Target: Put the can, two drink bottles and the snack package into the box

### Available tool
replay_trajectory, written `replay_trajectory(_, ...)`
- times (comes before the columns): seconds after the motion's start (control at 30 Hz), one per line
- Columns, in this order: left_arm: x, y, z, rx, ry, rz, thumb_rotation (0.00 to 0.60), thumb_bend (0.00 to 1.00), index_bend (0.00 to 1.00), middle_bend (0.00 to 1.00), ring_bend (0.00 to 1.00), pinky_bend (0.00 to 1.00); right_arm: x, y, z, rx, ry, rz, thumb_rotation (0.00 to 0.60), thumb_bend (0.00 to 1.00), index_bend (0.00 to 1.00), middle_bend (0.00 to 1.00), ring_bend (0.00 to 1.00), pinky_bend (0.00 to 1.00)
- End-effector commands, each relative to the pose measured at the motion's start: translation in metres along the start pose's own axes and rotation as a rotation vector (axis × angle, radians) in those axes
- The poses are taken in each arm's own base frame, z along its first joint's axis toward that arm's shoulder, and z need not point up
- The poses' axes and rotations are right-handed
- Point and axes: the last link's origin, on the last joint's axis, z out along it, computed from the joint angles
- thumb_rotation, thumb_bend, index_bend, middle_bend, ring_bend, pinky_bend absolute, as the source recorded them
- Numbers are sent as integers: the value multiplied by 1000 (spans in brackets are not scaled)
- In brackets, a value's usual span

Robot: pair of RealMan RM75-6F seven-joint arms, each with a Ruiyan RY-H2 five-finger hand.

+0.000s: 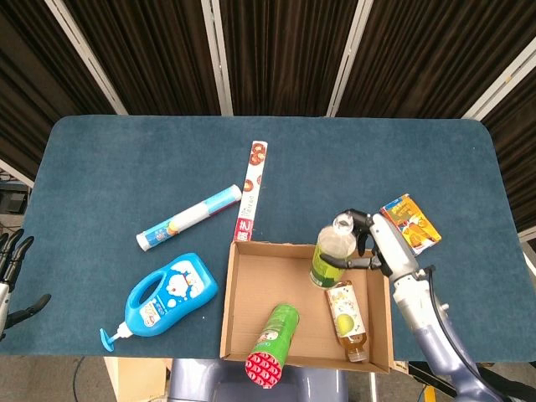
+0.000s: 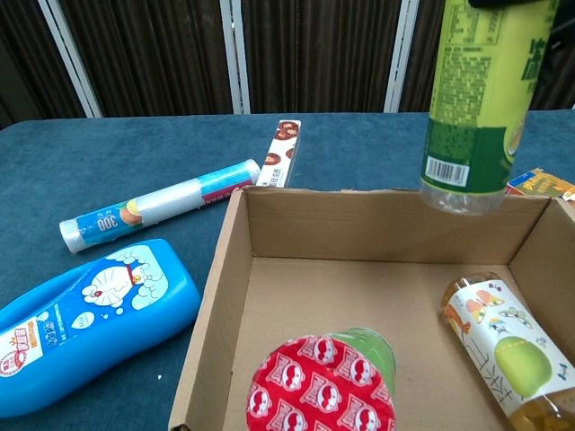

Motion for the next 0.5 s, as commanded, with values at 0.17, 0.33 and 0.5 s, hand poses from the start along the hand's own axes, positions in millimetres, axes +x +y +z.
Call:
replay_trajectory(0.17, 3, -2, -1, -3, 9, -9, 600, 84, 1, 0, 0, 51, -19, 16, -22, 19, -106, -20, 600, 21, 0, 0, 0, 207)
replay_trajectory(0.33, 3, -3, -1, 3, 12, -11, 600, 84, 1, 0, 0, 51, -23, 17, -19, 43, -100, -21, 600, 6, 0, 0, 0, 147)
replay_trajectory(0.5, 1, -5, -1, 13, 5, -1, 600, 83, 1, 0, 0, 51, -14, 21, -14, 54, -70, -60, 600, 6, 0, 0, 0, 110)
